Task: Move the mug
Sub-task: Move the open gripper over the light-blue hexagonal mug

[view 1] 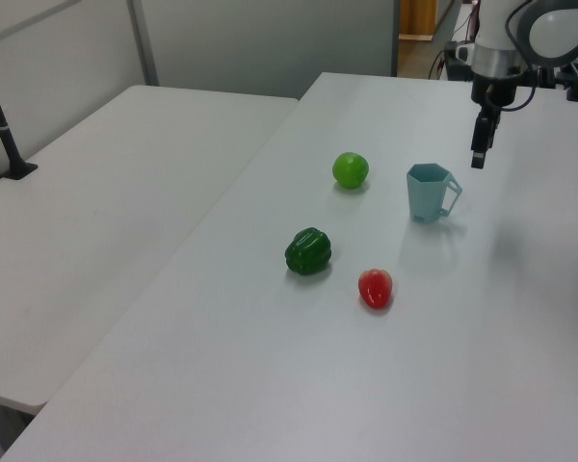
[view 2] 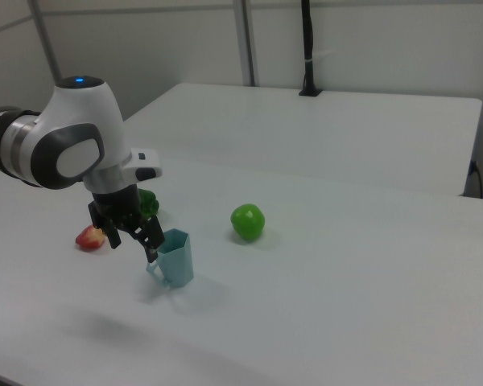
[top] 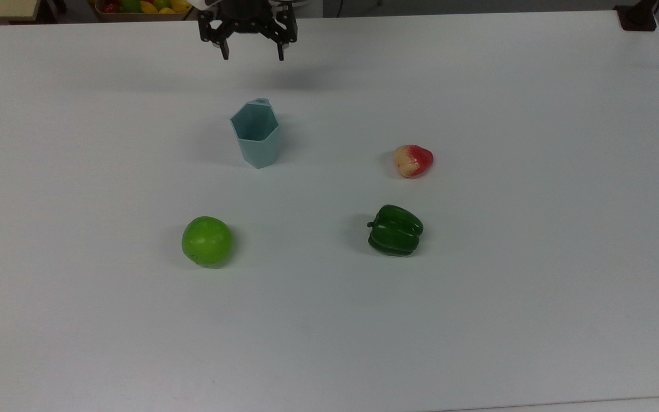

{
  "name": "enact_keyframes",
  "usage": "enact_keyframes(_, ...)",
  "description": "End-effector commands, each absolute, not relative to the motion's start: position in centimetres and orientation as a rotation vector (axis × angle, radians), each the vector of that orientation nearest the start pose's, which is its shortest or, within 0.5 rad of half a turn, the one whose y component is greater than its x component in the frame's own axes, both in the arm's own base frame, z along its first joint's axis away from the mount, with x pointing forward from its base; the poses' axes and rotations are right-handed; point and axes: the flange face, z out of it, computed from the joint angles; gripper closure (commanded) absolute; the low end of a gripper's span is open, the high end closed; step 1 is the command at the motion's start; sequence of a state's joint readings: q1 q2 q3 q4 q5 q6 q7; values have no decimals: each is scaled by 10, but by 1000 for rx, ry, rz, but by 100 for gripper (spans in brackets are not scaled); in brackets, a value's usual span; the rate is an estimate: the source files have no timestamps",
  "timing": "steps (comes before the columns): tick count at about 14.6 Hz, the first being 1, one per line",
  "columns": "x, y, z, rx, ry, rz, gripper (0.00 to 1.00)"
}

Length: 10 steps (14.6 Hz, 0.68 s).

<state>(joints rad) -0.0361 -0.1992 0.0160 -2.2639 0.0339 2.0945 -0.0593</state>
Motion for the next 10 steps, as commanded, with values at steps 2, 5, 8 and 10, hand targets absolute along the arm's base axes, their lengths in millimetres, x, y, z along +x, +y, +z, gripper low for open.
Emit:
enact_keyframes(2, 485, -22, 425, -3126, 14, -160, 2)
enact_keyframes(5, 493, -17, 404, -3137, -8, -142, 4)
enact_keyframes(8, 497, -17, 393, -3137, -10, -121, 7)
enact_keyframes(10, 505, -14, 380, -3138, -3, -144, 8)
